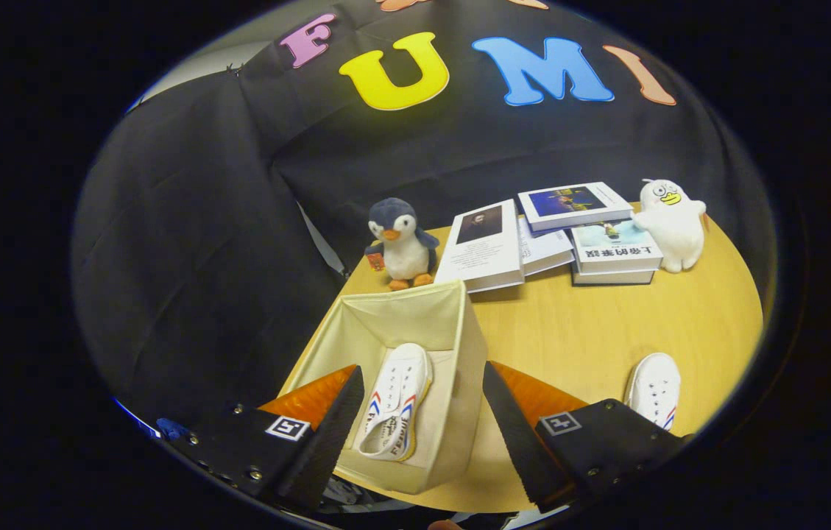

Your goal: Open the storage box then place both shoes into the box .Put the left shoe in first, then the right shoe, with the right side of both shoes facing outward in a uniform manner.

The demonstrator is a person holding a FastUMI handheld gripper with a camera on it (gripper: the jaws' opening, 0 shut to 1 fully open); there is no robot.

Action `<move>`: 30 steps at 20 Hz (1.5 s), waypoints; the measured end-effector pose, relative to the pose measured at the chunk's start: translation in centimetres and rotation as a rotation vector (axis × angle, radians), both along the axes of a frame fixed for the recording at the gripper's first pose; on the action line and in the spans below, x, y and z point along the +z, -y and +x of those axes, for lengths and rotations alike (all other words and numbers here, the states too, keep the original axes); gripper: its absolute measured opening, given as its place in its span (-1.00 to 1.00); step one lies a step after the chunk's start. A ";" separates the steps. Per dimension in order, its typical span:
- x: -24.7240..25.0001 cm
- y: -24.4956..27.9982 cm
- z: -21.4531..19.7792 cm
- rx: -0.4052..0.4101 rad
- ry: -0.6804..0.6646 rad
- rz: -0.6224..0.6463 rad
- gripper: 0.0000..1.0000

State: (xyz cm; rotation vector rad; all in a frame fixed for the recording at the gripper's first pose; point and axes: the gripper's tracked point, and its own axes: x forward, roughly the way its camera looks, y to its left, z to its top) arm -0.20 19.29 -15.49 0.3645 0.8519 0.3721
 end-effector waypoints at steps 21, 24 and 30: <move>-10.7 22.8 -4.0 -0.192 -0.137 -0.241 0.96; -12.6 24.0 -4.6 -0.186 -0.175 -0.264 0.96; -16.5 25.9 -6.6 -0.154 -0.277 -0.327 0.96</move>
